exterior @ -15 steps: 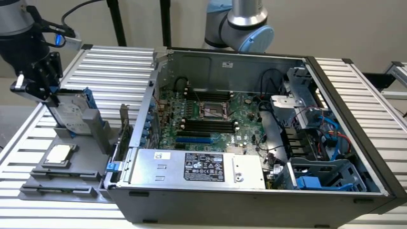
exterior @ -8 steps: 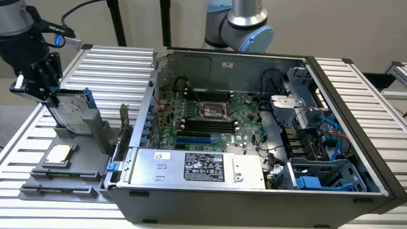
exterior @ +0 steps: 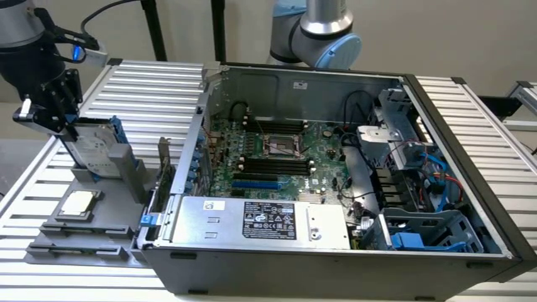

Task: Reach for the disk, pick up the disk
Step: 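Pick up the disk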

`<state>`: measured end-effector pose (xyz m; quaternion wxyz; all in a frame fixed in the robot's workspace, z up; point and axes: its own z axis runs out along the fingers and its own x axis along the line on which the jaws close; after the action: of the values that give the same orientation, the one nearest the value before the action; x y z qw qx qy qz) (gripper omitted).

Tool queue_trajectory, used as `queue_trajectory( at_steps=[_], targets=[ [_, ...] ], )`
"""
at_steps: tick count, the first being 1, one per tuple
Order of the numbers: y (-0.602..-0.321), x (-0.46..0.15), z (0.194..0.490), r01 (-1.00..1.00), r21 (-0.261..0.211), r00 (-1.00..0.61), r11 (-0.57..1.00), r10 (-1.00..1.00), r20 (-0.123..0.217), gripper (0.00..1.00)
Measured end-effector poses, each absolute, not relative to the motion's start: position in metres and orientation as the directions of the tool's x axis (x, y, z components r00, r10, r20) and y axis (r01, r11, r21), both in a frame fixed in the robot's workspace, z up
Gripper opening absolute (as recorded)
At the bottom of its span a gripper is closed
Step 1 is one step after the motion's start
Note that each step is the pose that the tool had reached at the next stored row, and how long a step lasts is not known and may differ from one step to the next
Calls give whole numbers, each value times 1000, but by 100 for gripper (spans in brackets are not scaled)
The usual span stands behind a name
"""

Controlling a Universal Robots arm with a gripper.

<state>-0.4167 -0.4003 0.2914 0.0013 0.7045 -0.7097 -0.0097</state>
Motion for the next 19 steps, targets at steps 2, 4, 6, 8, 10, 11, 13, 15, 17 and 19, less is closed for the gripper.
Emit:
queue_trajectory(
  at_steps=[2, 4, 6, 8, 10, 11, 13, 15, 17, 19],
  targets=[
    [-400, -417, 291, -1000, 16, -8, 7, -1000, -12, 33],
    [-401, -417, 291, -1000, 16, -7, 7, -1000, -12, 33],
    [-401, -417, 291, -1000, 16, -7, 7, -1000, -12, 33],
    [-401, -417, 291, -1000, 16, -8, 7, -1000, -12, 33],
    [-402, -417, 291, -1000, 16, -8, 7, -1000, -13, 33],
    [-402, -417, 291, -1000, 16, -7, 7, -1000, -13, 33],
    [-402, -417, 291, -1000, 16, -7, 7, -1000, -13, 33],
    [-402, -417, 291, -1000, 16, -7, 7, -1000, -16, 33],
    [-403, -417, 291, -1000, 15, -8, 7, -1000, -18, 33],
    [-404, -417, 291, -1000, 16, -7, 7, -1000, -20, 33]
  ],
)
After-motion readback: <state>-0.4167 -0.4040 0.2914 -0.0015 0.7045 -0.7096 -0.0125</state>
